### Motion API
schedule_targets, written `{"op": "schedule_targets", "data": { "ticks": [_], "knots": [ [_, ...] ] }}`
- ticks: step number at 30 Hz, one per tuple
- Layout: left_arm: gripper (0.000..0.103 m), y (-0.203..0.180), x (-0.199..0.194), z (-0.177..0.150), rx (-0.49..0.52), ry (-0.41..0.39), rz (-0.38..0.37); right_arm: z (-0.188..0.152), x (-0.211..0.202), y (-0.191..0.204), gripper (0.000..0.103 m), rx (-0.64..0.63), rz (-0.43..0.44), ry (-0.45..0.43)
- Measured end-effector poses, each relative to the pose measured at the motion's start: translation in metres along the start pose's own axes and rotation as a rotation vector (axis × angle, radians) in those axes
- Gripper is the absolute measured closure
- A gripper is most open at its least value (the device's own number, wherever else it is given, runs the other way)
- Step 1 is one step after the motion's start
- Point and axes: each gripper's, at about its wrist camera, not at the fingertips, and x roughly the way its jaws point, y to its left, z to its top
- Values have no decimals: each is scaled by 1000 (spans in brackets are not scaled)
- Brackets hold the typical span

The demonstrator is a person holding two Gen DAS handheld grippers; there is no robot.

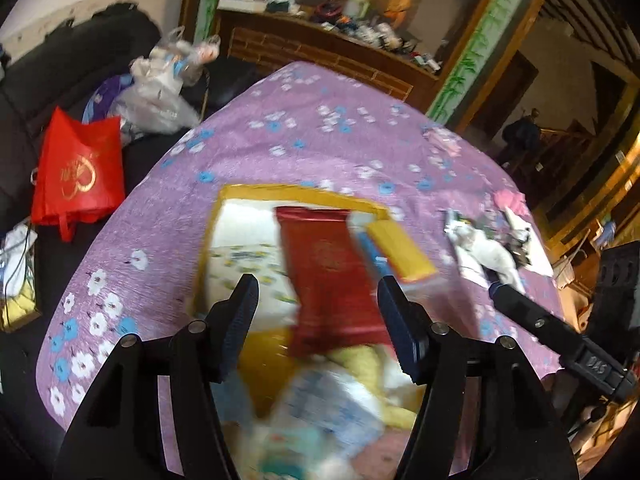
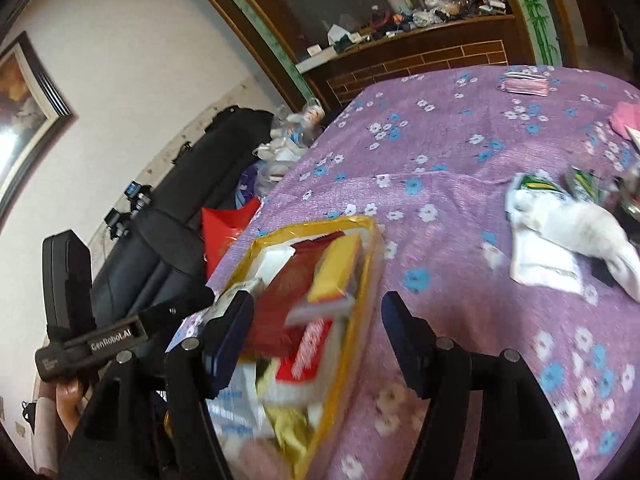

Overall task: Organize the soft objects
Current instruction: 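Carry the tissue box and yellow packet over the tray and release both, then reach the right gripper to the white cloth towel and grasp it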

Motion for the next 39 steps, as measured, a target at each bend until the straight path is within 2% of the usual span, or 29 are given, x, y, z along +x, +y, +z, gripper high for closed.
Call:
{"op": "schedule_targets", "data": {
  "ticks": [4, 9, 18, 28, 39],
  "knots": [
    [41, -44, -17, -13, 62, -32, -71, -14, -36, -21, 30, 12, -12, -46],
    [41, -95, -19, -32, 126, 13, -135, -27, -71, -42, 30, 39, -22, -56],
    [41, -146, -12, -53, 215, 70, -165, -29, -114, -67, 30, 4, -131, -98],
    [41, -153, 8, -51, 231, 89, -151, -12, -112, -102, 30, 47, -188, -89],
    [41, -138, 40, -35, 202, 119, -156, 35, -54, -127, 30, -43, -276, 23]
  ]
}}
